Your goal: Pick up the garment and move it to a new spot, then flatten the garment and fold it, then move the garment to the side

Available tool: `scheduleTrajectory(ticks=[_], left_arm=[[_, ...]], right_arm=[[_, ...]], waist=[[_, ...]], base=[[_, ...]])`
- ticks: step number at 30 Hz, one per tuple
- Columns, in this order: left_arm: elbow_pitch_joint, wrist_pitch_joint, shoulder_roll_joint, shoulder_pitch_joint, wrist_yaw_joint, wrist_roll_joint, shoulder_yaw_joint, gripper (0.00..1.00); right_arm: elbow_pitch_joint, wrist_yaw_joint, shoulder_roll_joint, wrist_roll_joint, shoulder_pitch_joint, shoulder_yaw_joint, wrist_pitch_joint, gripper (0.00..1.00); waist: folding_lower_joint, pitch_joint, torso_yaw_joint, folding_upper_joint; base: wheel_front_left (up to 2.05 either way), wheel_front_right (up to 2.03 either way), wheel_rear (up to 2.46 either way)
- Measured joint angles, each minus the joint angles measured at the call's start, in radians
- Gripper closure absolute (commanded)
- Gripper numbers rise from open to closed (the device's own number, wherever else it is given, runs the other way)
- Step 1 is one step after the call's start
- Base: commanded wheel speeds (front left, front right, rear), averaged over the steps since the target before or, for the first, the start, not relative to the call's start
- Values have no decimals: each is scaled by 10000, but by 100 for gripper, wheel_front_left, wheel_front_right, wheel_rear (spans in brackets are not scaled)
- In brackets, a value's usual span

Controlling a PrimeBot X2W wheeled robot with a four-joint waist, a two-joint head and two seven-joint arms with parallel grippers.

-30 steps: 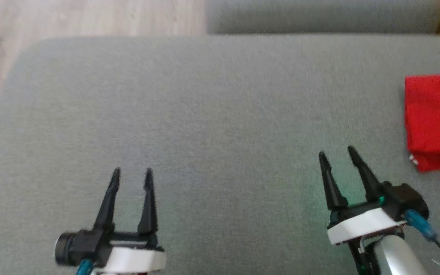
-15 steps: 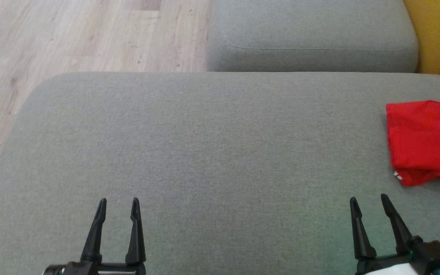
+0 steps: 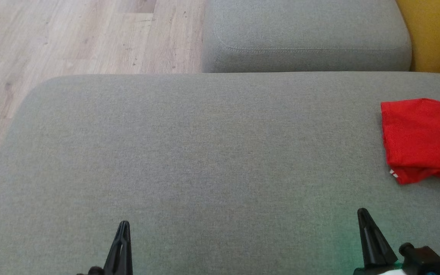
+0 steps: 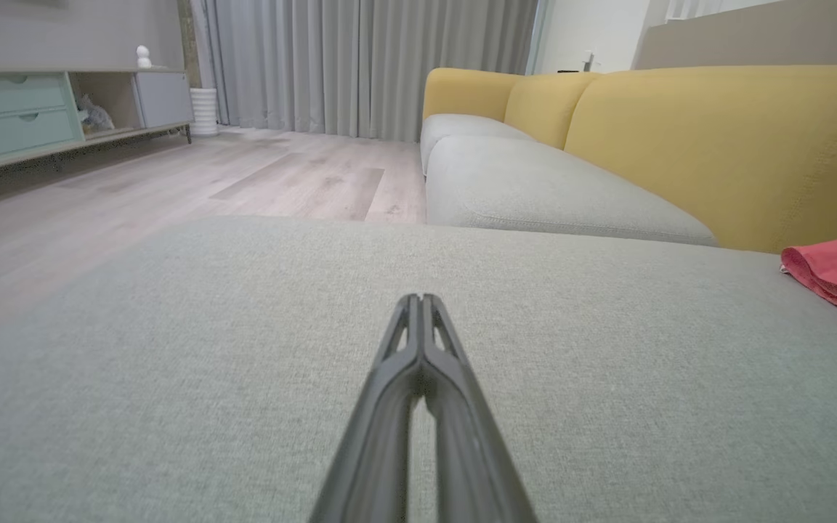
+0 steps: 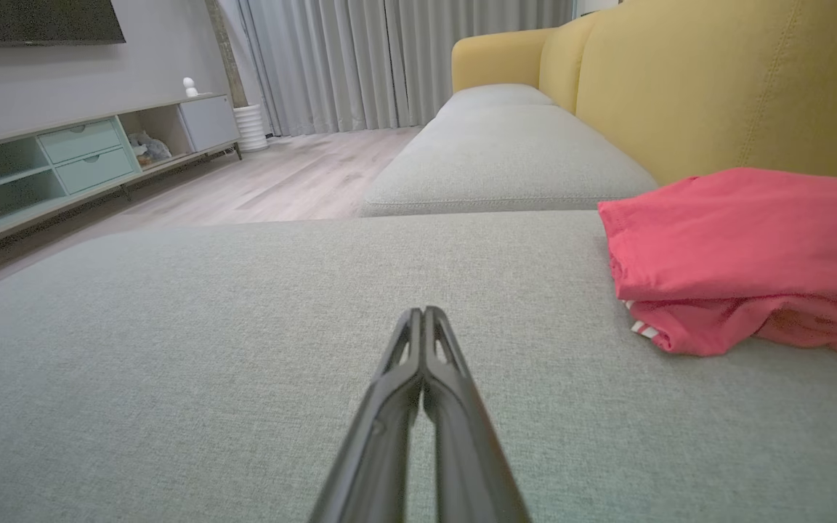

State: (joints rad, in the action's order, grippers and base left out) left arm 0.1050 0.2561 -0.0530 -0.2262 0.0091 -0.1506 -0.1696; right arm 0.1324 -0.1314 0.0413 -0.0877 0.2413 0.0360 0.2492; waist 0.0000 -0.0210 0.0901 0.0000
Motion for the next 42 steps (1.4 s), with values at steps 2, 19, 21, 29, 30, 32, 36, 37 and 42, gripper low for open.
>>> scheduleTrajectory(ticks=[2,19,21,29,30,32,36,37,42], left_arm=[[88,-61,-2,-91,-2,-207,2,100],[265,-403,-46,210,-186,-2314,92,100],[299,-451,-50,244,-190,-2568,102,100],[439,-646,-65,435,-284,-3540,178,100],[453,-675,-67,449,-290,-3657,196,100],[497,-704,-71,485,-305,-3902,253,100],[518,-792,-94,612,-366,-4385,345,100],[522,-805,-98,631,-366,-4500,362,100],[568,-945,-113,691,-416,-5108,412,100]], right_arm=[[73,0,0,-194,5,0,-33,100],[249,0,17,-2380,-79,-23,-399,100],[259,0,21,-2652,-121,-31,-433,100],[337,0,35,-3645,-417,-88,-621,100],[362,0,36,-3777,-451,-94,-646,100],[372,0,38,-4027,-492,-104,-654,100],[428,0,46,-4529,-499,-140,-750,100],[431,0,48,-4648,-505,-148,-767,100],[481,0,61,-5277,-727,-180,-926,100]], waist=[[0,5,-15,0],[0,37,-137,0],[0,41,-152,0],[1,56,-209,0],[1,57,-216,0],[1,61,-230,0],[1,70,-259,0],[1,72,-266,0],[1,81,-302,0]], base=[[0,0,0],[0,0,0],[0,0,0],[0,0,0],[0,0,0],[0,0,0],[0,0,0],[0,0,0],[0,0,0]])
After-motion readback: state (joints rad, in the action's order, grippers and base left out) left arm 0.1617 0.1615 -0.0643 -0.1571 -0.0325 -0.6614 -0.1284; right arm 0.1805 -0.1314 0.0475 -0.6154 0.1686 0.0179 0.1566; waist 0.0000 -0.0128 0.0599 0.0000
